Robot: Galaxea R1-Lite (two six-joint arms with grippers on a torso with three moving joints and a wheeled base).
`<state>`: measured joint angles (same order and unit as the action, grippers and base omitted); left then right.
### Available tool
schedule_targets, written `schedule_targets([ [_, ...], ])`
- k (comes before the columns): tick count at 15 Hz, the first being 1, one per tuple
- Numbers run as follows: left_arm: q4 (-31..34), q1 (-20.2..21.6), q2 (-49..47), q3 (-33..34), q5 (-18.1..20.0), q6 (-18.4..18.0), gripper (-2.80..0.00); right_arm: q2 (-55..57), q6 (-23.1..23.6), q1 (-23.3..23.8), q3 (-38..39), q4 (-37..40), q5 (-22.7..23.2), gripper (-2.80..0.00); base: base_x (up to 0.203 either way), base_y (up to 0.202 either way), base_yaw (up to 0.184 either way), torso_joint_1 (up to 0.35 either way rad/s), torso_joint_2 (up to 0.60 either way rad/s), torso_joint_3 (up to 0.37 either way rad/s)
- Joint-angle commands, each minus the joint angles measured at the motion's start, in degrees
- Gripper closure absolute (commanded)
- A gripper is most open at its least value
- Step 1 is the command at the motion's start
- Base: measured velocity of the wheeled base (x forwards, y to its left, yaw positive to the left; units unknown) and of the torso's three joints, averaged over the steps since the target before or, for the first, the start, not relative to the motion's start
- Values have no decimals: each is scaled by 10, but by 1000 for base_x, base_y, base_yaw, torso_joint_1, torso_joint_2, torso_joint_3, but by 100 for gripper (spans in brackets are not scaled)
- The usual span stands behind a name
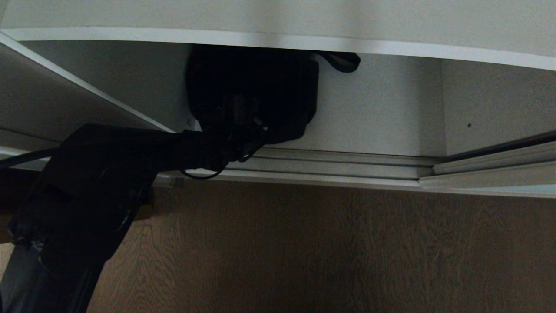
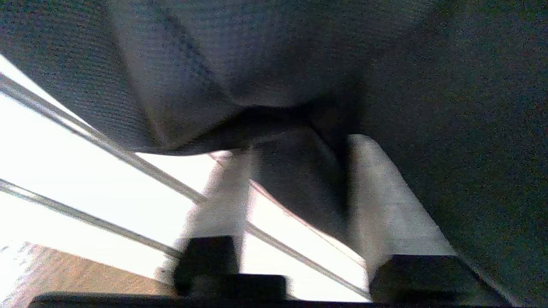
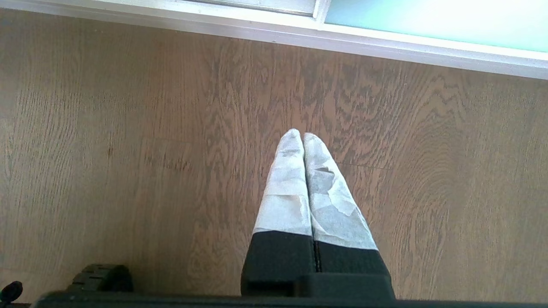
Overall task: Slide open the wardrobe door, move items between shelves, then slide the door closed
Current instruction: Place the bag on the higher shelf
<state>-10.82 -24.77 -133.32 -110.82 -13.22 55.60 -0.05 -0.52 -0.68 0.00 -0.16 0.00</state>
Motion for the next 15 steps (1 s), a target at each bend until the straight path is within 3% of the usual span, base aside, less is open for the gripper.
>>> schedule_targets([
  [1,-3,-1,-1,1,3,-3,0,0,0,0,0,0,0,0,0,0,0,0,0,0],
  [8,7,-21,13,2,7,-46,0,0,0,0,0,0,0,0,0,0,0,0,0,0],
  [15,65,-63,93,55,7,-138,0,0,0,0,0,0,0,0,0,0,0,0,0,0],
])
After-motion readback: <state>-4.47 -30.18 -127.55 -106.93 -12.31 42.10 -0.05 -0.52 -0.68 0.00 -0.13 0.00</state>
